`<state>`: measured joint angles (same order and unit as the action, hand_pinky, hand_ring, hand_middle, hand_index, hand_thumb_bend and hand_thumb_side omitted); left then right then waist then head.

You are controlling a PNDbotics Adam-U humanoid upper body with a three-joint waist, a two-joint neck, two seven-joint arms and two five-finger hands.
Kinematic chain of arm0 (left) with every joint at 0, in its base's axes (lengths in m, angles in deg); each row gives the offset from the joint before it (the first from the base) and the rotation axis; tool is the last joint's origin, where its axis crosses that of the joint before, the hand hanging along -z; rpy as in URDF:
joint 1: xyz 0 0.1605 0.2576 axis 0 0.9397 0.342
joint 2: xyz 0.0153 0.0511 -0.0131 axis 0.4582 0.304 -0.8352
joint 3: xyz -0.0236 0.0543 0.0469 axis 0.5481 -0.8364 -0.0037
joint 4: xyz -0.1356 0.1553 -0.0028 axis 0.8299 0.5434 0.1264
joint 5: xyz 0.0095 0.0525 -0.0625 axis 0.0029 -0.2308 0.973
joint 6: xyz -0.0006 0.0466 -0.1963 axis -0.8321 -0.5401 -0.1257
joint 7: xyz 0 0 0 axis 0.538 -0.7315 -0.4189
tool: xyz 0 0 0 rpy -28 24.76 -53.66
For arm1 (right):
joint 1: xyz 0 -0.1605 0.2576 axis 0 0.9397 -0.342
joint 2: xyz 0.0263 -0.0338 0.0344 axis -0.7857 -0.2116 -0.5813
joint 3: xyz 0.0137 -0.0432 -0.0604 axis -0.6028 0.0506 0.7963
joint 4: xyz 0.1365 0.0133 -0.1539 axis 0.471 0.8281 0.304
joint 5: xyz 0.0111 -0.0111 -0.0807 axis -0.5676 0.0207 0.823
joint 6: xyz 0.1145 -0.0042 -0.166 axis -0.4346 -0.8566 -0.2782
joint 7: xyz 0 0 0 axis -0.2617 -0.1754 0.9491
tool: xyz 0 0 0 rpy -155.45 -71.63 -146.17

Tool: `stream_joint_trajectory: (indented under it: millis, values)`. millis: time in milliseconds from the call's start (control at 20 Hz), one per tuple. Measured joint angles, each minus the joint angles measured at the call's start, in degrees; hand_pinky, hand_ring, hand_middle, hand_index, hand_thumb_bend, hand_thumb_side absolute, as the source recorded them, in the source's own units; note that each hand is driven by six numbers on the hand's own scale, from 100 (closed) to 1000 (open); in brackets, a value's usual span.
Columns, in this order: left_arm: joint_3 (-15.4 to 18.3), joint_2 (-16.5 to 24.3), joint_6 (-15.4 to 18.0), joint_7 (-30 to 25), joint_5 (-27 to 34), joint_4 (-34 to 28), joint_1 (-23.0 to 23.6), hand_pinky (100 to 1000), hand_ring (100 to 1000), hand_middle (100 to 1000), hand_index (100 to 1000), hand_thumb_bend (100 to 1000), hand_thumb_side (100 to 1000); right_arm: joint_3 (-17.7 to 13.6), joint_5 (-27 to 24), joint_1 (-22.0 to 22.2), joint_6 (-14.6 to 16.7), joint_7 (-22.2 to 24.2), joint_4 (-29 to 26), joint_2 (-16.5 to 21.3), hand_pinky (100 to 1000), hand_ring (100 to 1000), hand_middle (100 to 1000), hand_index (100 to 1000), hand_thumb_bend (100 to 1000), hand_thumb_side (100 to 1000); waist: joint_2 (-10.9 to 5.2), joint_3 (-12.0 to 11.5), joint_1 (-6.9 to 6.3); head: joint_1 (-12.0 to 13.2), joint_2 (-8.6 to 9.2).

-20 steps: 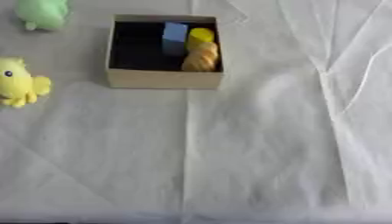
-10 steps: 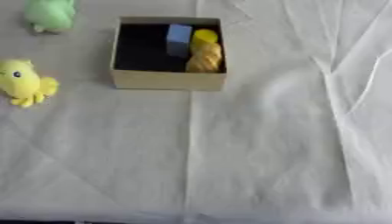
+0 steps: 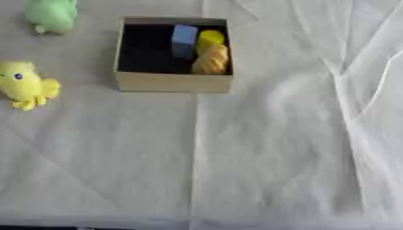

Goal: Pick up objects on the table and place them in the box.

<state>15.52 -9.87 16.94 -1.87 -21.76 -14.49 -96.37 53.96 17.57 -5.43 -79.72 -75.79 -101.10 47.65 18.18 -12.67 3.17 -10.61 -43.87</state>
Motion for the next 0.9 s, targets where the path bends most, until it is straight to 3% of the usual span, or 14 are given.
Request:
stream_joint_trajectory:
  millis: [400,900]
  values:
    - [-2.57,-1.98,-0.24,-2.96,-3.49,6.53,-2.37,915,926,871,922,493,100,0.01,0.0,0.68,-0.24,-0.25,0.69,-0.48,775,793,758,839,205,429,0.05,0.36,0.0,0.56,0.0]
    - [-5.07,-9.67,1.74,-3.67,-10.26,19.69,-10.1,908,925,871,943,490,100,0.03,-0.19,1.12,-0.28,-0.86,1.71,-1.51,771,788,753,833,196,441,0.08,0.58,0.0,0.91,0.0]
